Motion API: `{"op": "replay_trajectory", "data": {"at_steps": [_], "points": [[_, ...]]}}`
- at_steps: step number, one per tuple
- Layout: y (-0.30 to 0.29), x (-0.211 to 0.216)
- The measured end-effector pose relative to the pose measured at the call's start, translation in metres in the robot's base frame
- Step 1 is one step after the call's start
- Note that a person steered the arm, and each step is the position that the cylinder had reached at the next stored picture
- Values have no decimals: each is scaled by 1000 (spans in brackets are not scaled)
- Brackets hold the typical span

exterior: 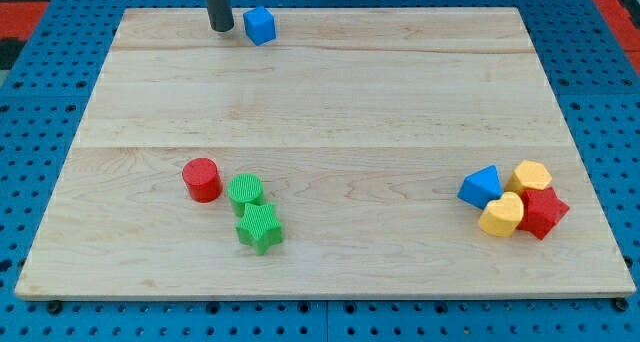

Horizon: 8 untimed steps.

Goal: Push the blue cube to the center right of the board

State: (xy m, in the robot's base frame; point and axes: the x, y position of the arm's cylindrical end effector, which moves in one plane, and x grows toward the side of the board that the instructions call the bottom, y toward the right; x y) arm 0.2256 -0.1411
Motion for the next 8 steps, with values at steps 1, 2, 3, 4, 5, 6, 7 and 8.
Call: {"op": "replay_trajectory", "data": {"at_steps": [1, 2, 3, 4, 5, 6, 7, 8], "points": [[-13, -5], [-13, -30], [3, -32], [16, -8], [36, 14], [46, 15], [46, -3], [71, -10]]}}
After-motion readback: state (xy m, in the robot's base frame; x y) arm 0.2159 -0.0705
